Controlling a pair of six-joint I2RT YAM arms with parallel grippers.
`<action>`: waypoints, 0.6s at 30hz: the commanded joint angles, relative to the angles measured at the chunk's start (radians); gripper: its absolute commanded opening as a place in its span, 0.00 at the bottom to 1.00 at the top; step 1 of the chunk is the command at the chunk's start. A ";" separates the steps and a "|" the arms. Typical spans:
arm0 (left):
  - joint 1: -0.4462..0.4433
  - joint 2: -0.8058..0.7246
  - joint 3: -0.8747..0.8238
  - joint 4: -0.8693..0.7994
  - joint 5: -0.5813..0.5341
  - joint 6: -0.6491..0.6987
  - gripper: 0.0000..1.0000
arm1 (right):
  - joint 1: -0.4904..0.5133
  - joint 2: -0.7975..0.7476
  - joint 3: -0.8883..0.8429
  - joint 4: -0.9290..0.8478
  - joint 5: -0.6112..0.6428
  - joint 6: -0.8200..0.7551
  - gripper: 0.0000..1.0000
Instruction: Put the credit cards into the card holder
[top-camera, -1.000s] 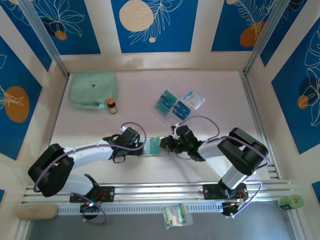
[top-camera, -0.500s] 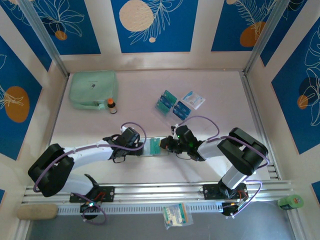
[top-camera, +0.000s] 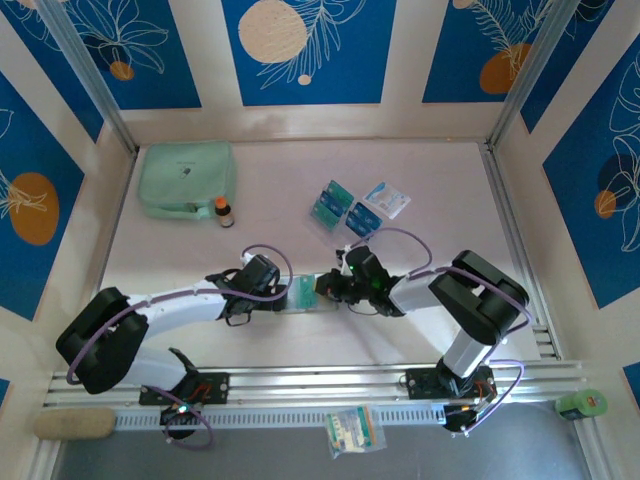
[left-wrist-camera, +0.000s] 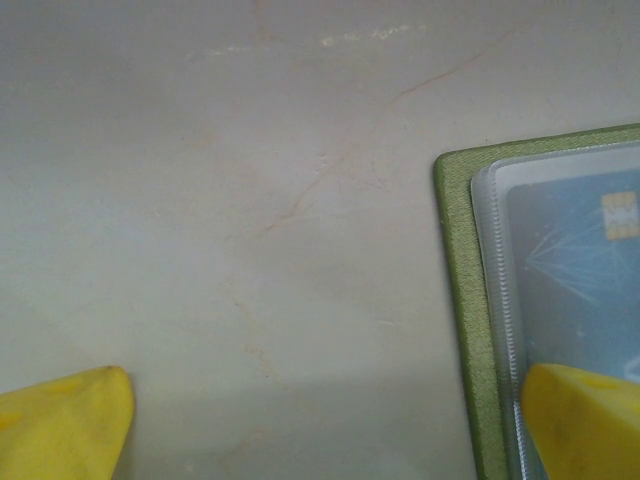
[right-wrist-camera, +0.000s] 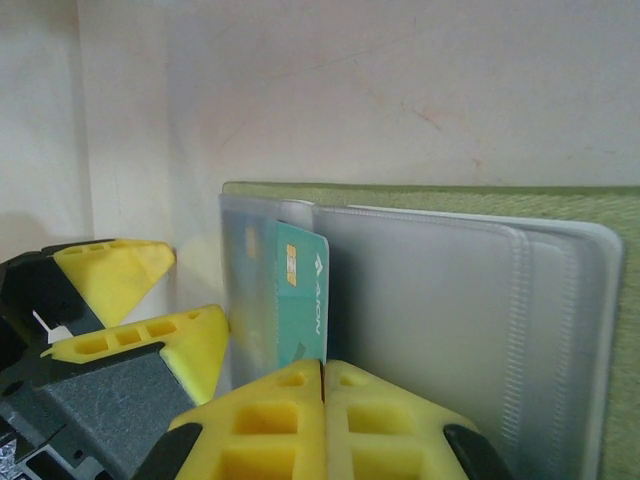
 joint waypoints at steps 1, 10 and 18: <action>0.007 0.000 -0.011 -0.006 0.009 0.000 1.00 | 0.000 0.033 0.037 -0.054 -0.059 -0.031 0.00; 0.008 -0.073 0.016 -0.043 -0.006 -0.030 1.00 | -0.017 -0.045 0.148 -0.363 -0.128 -0.177 0.32; 0.033 -0.102 0.006 -0.097 -0.052 -0.066 1.00 | -0.014 -0.119 0.270 -0.651 -0.064 -0.312 0.31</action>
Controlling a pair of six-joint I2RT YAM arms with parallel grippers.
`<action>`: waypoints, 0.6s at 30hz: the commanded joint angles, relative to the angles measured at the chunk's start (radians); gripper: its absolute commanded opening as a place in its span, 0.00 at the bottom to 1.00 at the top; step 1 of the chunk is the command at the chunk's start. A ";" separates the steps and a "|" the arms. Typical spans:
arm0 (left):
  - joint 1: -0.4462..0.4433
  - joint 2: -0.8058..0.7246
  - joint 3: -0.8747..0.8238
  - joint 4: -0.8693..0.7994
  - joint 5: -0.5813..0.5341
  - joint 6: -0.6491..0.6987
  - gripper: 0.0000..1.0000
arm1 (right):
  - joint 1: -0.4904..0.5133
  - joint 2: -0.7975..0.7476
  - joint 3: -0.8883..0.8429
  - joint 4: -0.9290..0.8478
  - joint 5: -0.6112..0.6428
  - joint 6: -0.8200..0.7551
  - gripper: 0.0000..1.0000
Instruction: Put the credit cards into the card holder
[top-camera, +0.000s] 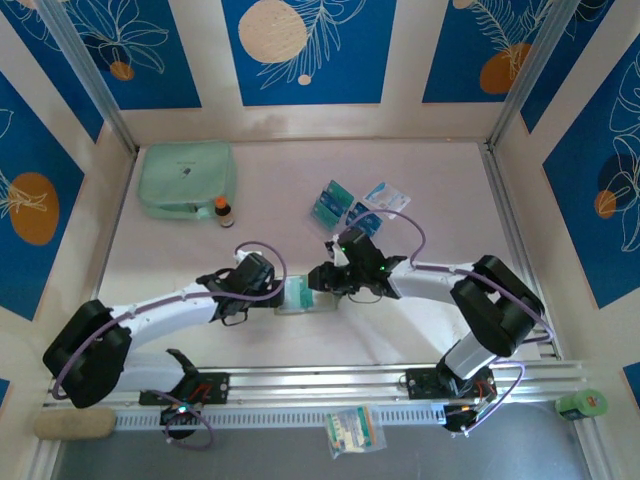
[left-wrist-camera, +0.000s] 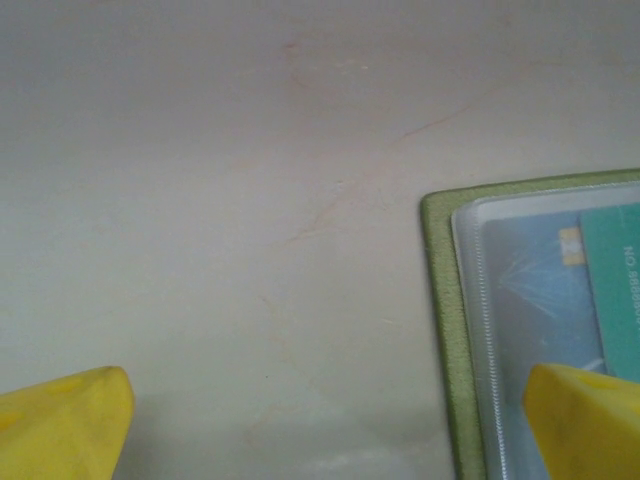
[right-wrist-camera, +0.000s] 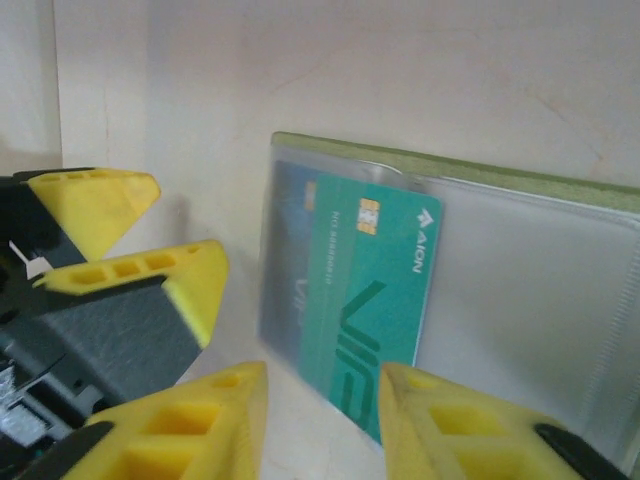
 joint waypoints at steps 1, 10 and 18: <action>0.023 -0.005 0.003 -0.051 -0.031 -0.034 1.00 | 0.006 -0.003 0.075 -0.189 0.027 -0.100 0.26; 0.041 0.051 -0.013 -0.043 -0.037 -0.044 1.00 | 0.034 0.127 0.214 -0.299 0.058 -0.185 0.04; 0.043 0.100 -0.013 -0.021 -0.022 -0.022 1.00 | 0.049 0.206 0.244 -0.307 0.059 -0.193 0.01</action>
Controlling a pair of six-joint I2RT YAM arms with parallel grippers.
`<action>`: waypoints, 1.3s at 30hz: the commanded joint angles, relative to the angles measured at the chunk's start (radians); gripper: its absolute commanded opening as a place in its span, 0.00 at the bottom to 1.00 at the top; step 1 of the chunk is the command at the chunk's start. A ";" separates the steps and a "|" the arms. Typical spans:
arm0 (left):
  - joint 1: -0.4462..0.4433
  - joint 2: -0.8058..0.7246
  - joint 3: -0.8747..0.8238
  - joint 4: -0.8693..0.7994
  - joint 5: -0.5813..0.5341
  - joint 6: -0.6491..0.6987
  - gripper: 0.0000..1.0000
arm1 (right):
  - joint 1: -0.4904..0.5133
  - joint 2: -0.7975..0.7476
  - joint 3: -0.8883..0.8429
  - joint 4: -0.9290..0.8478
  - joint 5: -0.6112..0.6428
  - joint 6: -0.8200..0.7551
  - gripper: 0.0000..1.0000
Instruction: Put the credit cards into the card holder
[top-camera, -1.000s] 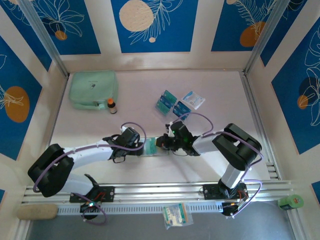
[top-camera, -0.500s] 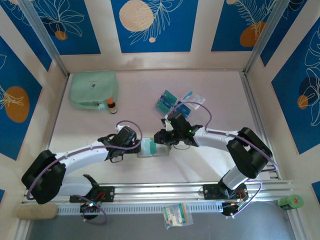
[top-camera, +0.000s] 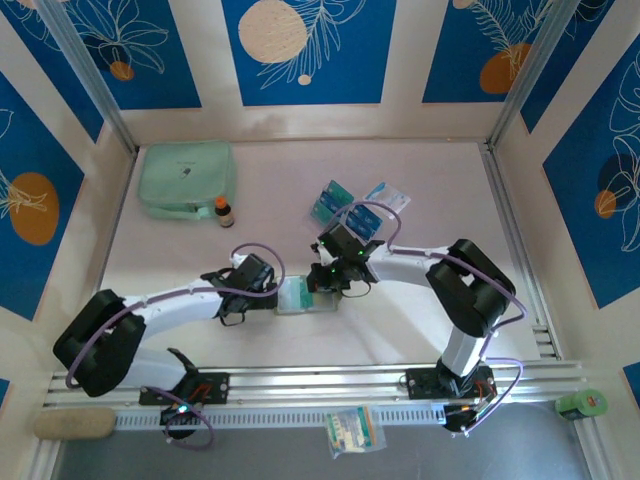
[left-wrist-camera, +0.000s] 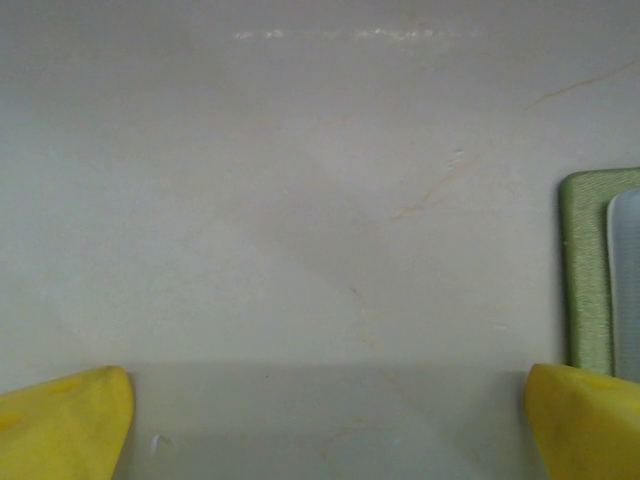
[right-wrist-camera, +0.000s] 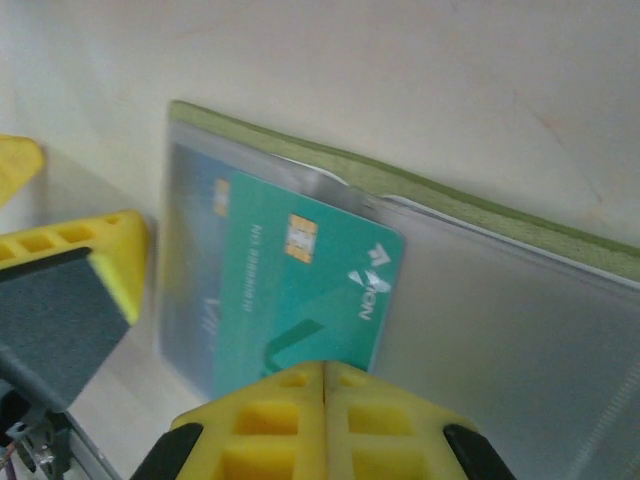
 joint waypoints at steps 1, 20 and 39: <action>0.011 0.024 -0.007 0.001 -0.003 0.005 1.00 | 0.017 0.033 0.042 -0.036 -0.004 -0.027 0.01; 0.012 0.000 -0.006 0.003 0.014 0.017 1.00 | 0.082 0.070 0.151 -0.089 -0.034 -0.014 0.00; 0.018 -0.036 -0.017 -0.067 -0.027 -0.013 1.00 | 0.090 0.041 0.083 -0.100 0.036 0.004 0.00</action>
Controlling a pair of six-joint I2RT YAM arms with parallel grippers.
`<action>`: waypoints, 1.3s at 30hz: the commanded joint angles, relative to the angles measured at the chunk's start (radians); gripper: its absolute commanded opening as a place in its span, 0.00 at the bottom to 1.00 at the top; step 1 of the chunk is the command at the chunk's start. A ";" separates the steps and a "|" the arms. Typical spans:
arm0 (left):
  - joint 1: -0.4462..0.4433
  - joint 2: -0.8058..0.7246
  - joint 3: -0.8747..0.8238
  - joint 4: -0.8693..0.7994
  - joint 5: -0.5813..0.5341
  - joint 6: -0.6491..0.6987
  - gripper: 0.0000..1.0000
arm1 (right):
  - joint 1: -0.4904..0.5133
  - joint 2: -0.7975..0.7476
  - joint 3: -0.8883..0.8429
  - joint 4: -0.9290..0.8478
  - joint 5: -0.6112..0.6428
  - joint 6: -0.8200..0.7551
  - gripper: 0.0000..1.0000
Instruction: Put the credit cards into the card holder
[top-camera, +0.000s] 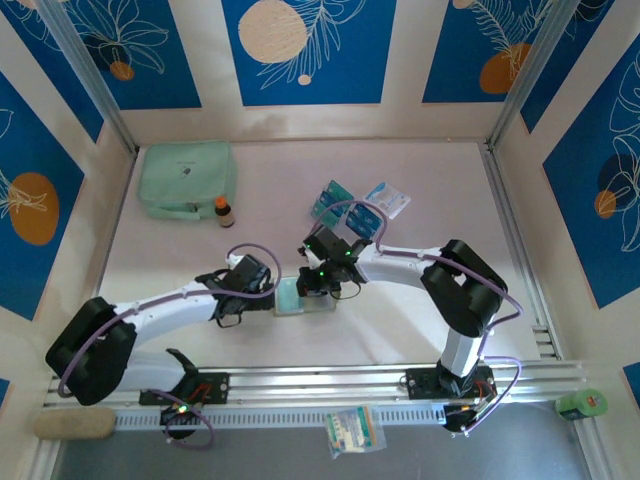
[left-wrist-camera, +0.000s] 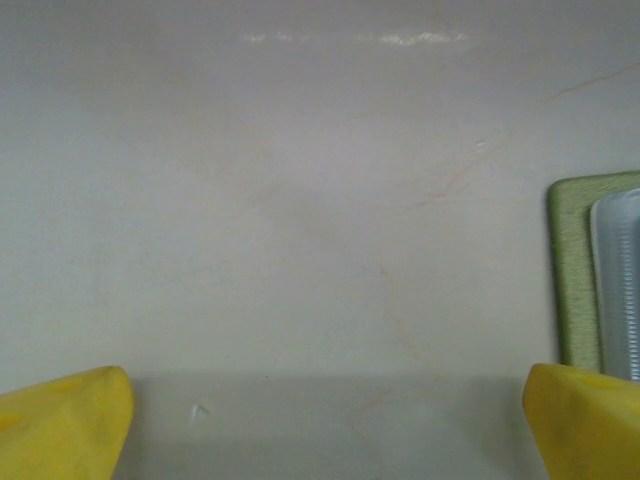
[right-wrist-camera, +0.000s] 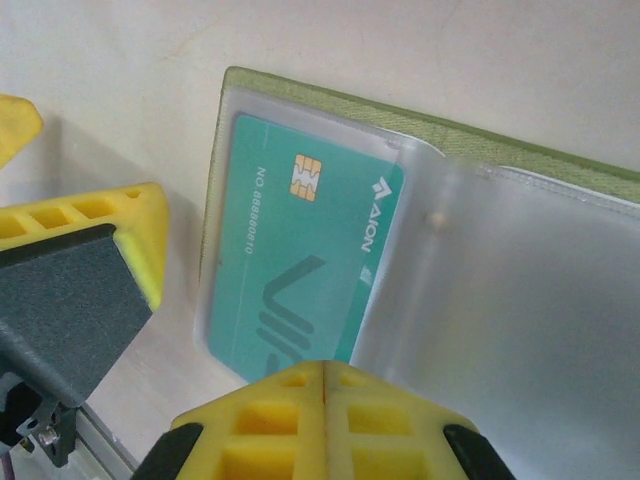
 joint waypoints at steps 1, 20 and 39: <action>0.012 0.026 -0.002 -0.022 -0.018 -0.009 1.00 | 0.014 0.023 -0.004 -0.020 0.009 0.006 0.00; 0.012 0.124 0.019 0.016 0.021 0.018 1.00 | 0.037 0.091 0.054 -0.038 -0.011 -0.002 0.00; 0.014 0.013 0.017 -0.041 0.000 0.015 1.00 | 0.038 0.043 0.048 -0.041 -0.029 0.029 0.00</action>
